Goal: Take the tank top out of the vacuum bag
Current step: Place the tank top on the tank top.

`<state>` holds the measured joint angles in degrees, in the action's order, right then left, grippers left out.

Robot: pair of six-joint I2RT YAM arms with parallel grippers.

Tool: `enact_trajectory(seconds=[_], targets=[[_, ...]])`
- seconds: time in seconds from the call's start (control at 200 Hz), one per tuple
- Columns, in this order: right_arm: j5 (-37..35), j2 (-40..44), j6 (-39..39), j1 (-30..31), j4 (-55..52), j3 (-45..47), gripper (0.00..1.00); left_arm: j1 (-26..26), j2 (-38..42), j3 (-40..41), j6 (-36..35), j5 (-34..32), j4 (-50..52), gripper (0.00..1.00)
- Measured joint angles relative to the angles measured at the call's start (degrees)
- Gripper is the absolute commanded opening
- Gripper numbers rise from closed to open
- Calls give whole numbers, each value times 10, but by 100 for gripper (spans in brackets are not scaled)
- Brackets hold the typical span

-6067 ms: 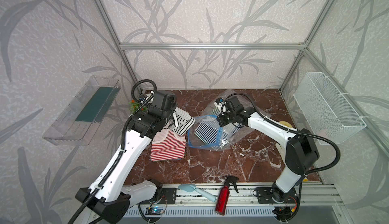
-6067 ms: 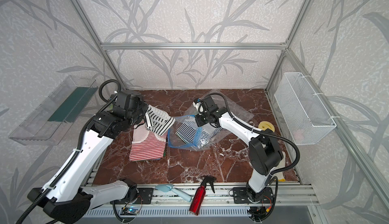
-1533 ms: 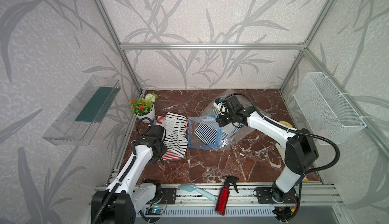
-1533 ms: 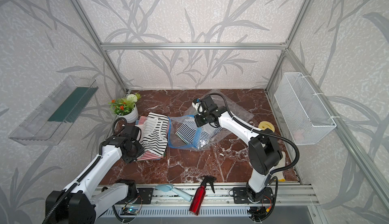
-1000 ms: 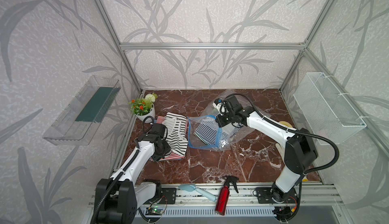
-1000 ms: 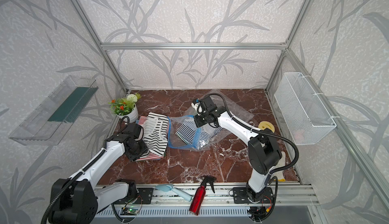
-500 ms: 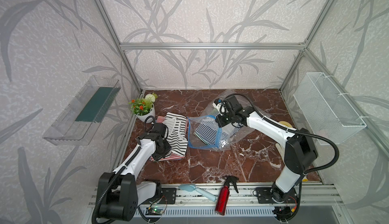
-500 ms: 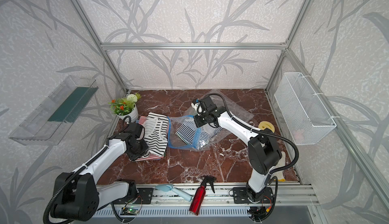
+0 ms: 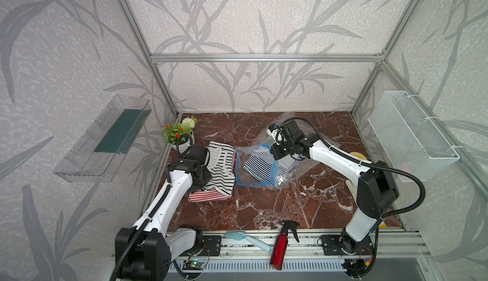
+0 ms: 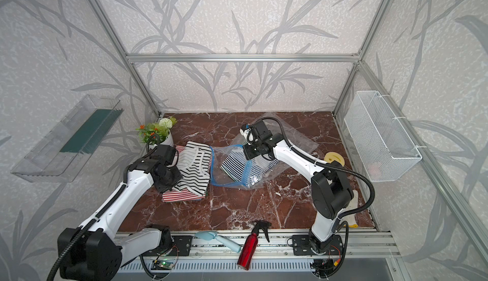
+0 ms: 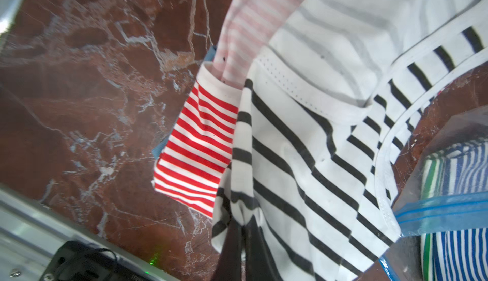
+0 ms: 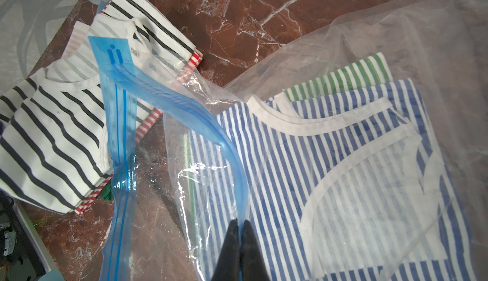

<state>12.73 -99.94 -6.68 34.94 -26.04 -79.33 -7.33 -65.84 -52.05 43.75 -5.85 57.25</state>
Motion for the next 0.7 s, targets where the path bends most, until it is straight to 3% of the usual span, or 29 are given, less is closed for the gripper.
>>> enact_trajectory(seconds=[0.29, 0.705], targets=[[5, 0, -2, 0, 0, 0, 0, -53, 10, -29, 20, -117, 55, 0], [12, -5, -4, 0, 0, 0, 0, -53, 21, 102, 67, -189, -2, 0]])
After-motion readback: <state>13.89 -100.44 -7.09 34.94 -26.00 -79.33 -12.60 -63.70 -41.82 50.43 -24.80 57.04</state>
